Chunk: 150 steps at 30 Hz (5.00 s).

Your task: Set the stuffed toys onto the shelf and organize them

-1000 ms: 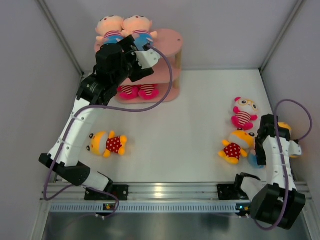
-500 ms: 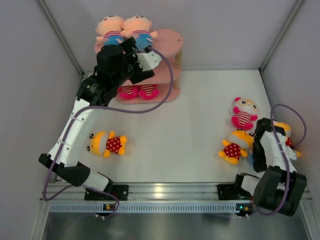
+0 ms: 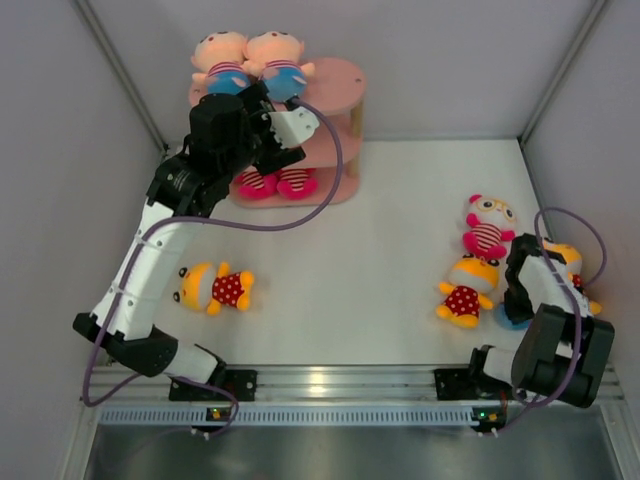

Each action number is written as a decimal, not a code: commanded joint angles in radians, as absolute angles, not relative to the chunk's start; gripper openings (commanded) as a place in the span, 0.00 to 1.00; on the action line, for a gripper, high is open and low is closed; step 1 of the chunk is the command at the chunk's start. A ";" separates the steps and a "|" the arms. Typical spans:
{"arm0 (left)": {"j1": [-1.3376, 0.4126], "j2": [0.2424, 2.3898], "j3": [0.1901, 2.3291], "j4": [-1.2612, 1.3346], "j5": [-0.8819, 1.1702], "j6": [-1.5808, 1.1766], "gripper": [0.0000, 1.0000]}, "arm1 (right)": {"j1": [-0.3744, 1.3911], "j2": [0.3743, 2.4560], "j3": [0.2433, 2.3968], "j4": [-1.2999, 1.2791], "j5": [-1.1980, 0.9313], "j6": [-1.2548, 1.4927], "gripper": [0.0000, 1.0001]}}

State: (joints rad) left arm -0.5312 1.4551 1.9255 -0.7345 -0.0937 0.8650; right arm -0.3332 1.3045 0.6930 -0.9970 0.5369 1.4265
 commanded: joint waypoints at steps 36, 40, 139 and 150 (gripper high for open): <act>-0.535 1.189 1.845 -1.017 0.295 0.890 0.98 | 0.695 1.393 1.841 -0.446 0.540 0.663 0.00; -0.535 1.198 1.845 -0.968 0.324 0.919 0.98 | 0.802 1.414 1.838 -0.431 0.450 0.742 0.00; 0.117 1.011 0.868 -0.752 0.219 0.354 0.95 | 0.919 1.623 0.864 -0.022 -0.175 -1.292 0.55; 0.117 1.020 0.874 -0.752 0.224 0.356 0.95 | 0.901 1.406 1.038 -0.210 -0.186 -1.232 0.00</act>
State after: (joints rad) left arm 0.1097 1.0142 0.8581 -0.7845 0.1997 0.3653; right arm 0.9184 1.5677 0.9031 -0.1417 -0.1505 -1.2453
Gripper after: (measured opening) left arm 0.947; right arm 0.025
